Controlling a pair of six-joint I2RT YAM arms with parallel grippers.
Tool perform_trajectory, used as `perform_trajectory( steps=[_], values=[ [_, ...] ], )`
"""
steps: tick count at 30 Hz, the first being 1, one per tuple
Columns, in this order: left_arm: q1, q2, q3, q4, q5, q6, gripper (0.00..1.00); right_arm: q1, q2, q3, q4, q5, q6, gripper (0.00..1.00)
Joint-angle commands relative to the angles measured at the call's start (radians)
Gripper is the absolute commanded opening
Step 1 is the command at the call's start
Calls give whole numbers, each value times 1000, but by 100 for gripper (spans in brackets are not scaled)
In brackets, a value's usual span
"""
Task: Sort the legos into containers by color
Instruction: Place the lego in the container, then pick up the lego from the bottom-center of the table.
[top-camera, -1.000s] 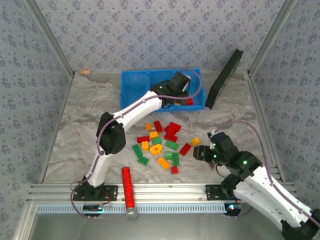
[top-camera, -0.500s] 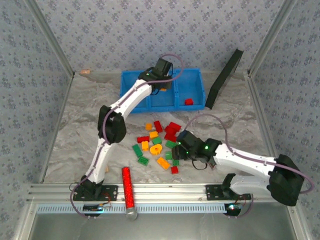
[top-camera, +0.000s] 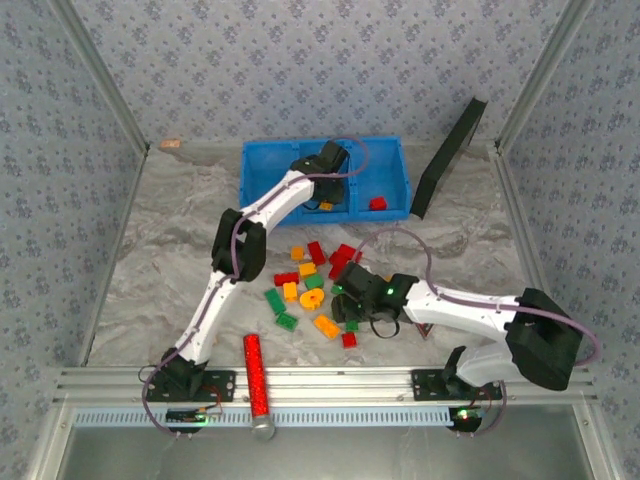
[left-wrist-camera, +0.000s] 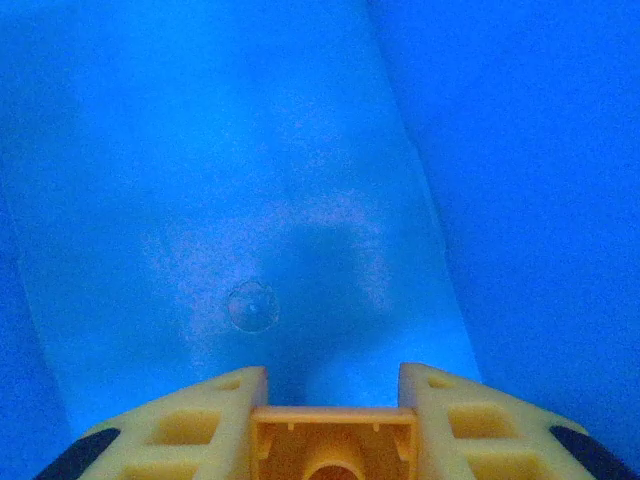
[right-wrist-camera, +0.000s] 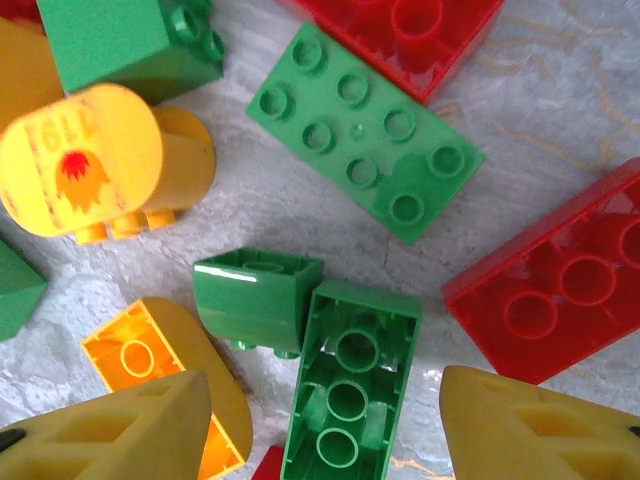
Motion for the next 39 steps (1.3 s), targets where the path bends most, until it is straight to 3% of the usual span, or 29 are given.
perform_trajectory(
  steps=[1, 9, 20, 29, 39],
  values=[
    [7, 5, -12, -3, 16, -23, 21, 17, 21, 30, -59, 31, 0, 63],
    [7, 0, -63, 10, 21, -32, 27, 39, 103, 58, -72, 35, -28, 62],
    [7, -21, -95, 18, 49, -36, 50, 48, 164, 64, -90, 46, -32, 58],
    [0, -60, -101, 12, 61, -25, 63, 52, 167, 24, -68, 44, -16, 43],
    [-16, -170, -121, -10, 91, 20, 71, 51, 202, -7, -34, 39, -14, 39]
  ],
)
